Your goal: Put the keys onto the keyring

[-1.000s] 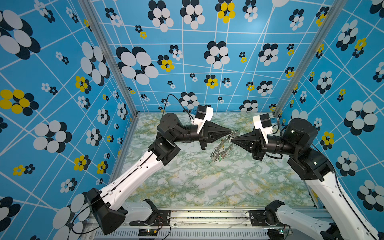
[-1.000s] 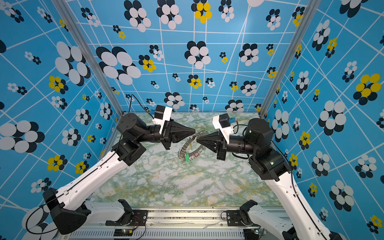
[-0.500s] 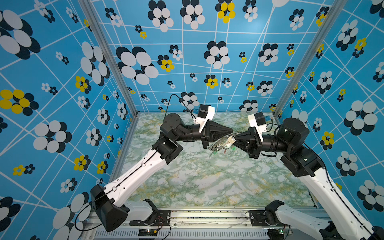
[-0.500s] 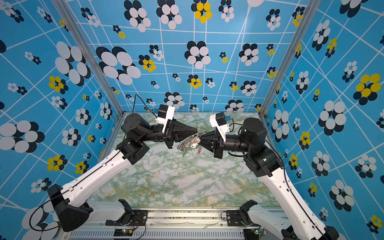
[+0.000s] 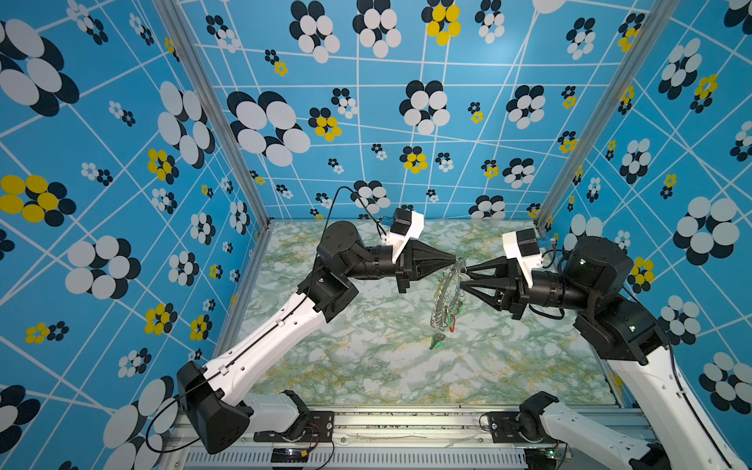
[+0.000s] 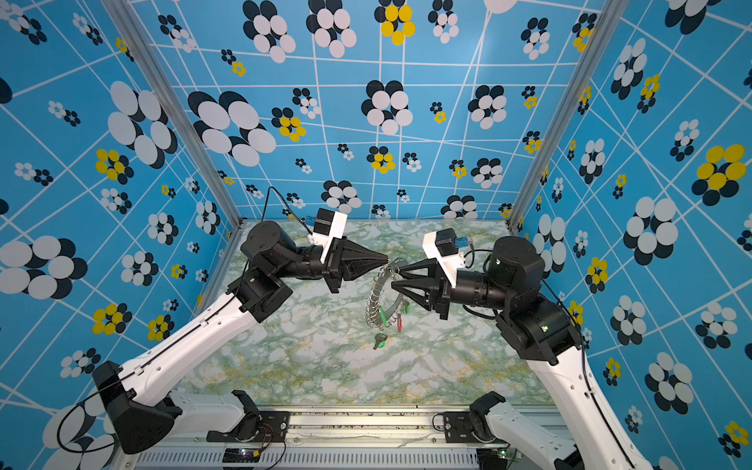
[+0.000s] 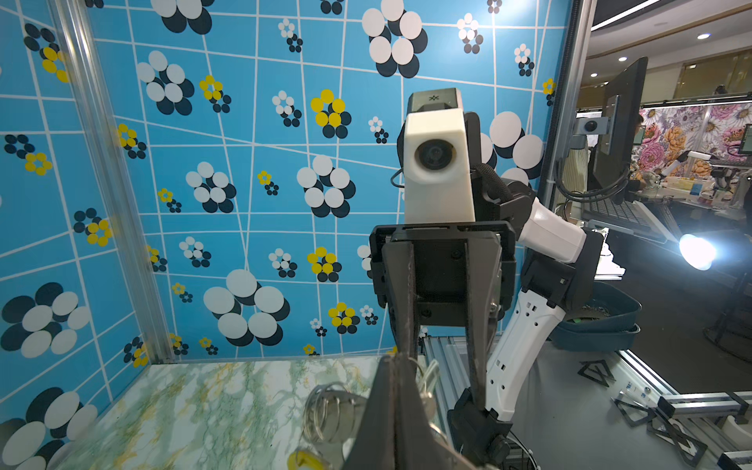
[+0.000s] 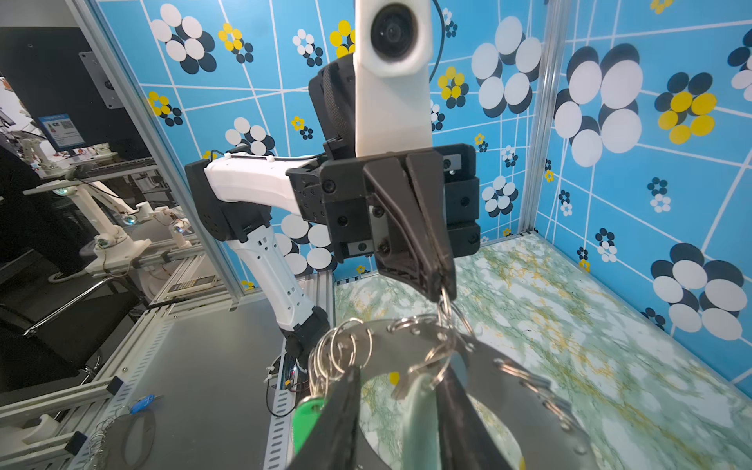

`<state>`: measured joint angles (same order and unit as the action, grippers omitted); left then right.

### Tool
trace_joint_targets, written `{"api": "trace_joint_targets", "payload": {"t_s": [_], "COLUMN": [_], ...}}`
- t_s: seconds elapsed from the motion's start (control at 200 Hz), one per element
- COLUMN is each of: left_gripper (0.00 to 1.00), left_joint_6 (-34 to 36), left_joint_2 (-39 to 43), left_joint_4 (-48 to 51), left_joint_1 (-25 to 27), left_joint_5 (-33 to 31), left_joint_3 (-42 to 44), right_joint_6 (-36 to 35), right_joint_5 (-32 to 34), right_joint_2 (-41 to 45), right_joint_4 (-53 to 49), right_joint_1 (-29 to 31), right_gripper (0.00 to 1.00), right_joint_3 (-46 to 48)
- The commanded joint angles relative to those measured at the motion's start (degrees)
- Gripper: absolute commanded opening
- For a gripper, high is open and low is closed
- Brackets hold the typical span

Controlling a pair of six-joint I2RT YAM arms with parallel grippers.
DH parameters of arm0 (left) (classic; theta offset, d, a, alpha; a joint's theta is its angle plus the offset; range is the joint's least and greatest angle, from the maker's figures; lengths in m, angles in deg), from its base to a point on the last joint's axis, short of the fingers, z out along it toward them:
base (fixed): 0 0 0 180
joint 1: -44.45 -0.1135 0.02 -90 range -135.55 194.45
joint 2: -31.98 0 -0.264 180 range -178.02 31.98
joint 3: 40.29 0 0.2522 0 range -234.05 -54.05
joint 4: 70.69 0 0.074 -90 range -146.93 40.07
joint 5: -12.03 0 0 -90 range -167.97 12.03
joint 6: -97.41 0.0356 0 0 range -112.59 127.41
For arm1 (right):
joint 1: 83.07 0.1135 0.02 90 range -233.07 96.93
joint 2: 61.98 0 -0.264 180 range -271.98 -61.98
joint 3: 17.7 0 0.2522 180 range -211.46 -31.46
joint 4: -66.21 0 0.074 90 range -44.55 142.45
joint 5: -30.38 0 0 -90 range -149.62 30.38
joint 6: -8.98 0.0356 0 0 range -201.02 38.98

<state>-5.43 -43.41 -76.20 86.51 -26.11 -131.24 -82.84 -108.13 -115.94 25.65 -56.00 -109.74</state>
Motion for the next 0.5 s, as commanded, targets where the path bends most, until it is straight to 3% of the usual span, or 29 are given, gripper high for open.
{"api": "trace_joint_targets", "payload": {"t_s": [0.0,0.355,0.495], "left_gripper": [0.0,0.0,0.0], "left_joint_6": [1.5,0.2,0.1], "left_joint_2": [2.3,2.3,2.4], "left_joint_4": [-1.0,-2.8,-3.1], "left_joint_1": [-0.1,0.3,0.3], "left_joint_5": [-0.5,0.3,0.0], "left_joint_3": [0.1,0.3,0.3], "right_joint_6": [-0.1,1.2,1.4], "right_joint_5": [0.2,1.3,0.7], "right_joint_2": [0.3,-1.1,-1.7], "right_joint_4": [-0.1,6.2,6.3], "right_joint_1": [-0.3,-0.4,-0.4], "right_gripper": [0.35,0.34,0.18], "right_joint_3": [-0.9,1.2,1.0]}}
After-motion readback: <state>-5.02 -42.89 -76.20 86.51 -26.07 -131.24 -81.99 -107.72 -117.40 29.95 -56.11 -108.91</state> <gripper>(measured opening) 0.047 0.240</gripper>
